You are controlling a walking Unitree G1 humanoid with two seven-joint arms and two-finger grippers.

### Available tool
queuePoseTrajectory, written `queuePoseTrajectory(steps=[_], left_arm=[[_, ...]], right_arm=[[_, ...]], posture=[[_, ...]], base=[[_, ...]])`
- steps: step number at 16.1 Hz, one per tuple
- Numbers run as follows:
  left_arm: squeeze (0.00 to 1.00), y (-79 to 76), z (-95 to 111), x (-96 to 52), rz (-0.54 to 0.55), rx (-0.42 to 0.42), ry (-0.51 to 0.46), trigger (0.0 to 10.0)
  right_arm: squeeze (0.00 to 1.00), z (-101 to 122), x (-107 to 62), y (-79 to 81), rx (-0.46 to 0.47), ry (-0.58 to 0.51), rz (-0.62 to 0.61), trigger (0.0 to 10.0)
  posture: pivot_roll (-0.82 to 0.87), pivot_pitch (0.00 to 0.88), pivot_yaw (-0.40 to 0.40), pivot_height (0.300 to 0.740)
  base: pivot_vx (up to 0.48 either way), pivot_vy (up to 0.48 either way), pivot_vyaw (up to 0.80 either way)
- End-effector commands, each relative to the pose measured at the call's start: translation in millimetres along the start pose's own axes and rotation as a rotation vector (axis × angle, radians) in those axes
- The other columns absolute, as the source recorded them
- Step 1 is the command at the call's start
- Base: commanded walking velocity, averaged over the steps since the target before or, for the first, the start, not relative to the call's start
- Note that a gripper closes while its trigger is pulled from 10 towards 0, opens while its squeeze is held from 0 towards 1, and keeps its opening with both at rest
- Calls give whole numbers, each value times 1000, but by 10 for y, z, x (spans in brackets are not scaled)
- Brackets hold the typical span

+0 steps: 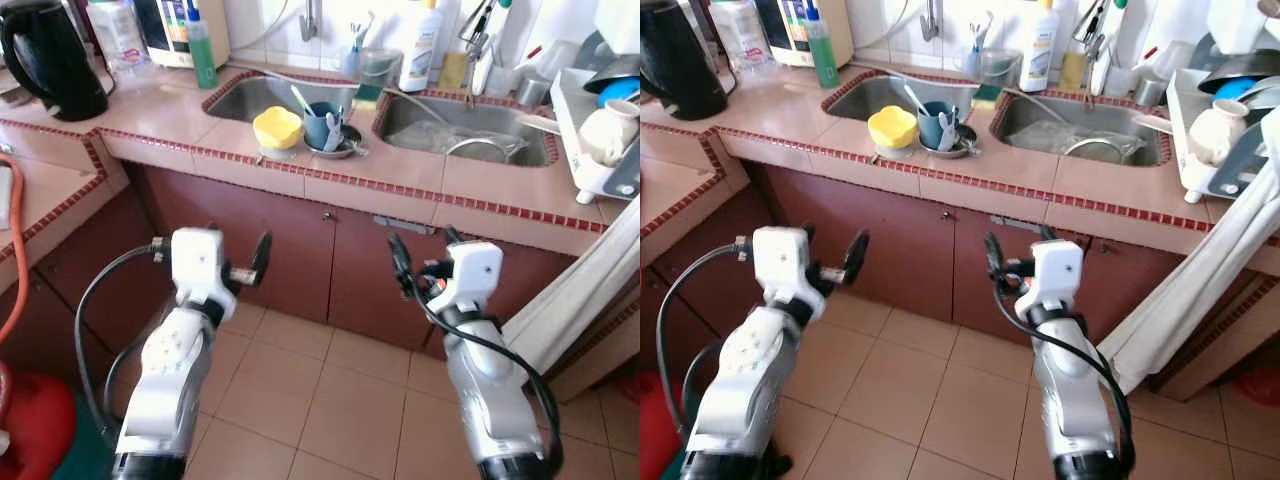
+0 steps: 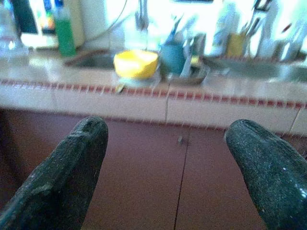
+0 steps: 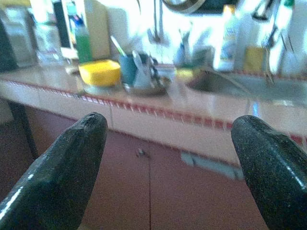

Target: Kitchen organization

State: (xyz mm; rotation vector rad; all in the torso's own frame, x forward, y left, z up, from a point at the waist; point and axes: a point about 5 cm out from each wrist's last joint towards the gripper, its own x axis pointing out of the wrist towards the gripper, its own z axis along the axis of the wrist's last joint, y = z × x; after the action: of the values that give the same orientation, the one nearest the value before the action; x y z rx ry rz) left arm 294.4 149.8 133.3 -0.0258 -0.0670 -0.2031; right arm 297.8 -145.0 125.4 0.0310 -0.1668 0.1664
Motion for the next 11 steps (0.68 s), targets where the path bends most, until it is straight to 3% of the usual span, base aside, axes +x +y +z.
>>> queuePoseTrajectory(steps=[1, 2, 3, 6, 11], left_arm=[[0, 17, 66, -1, -1, -7, -3, 10000], [0, 73, 90, -7, 23, -68, 4, 10000], [0, 102, 132, -15, 27, -78, -3, 10000], [0, 37, 113, -32, -30, -20, 14, 10000], [0, 25, 32, -94, -42, -25, 36, 10000]], right_arm=[[0, 33, -19, -17, -43, 4, -1, 10000], [0, 62, -47, -33, -71, 4, 1, 10000], [0, 105, -59, -41, -28, -1, 13, 10000], [0, 122, -64, -18, -36, -1, 49, 10000], [0, 56, -125, -51, -56, 27, 67, 10000]], posture=[[-89, 35, 28, 740], [-94, 36, 30, 740], [-93, 37, 27, 740], [-93, 39, 26, 740], [-95, 34, 20, 740]], base=[[0, 0, 0], [0, 0, 0], [0, 0, 0], [0, 0, 0], [0, 0, 0]])
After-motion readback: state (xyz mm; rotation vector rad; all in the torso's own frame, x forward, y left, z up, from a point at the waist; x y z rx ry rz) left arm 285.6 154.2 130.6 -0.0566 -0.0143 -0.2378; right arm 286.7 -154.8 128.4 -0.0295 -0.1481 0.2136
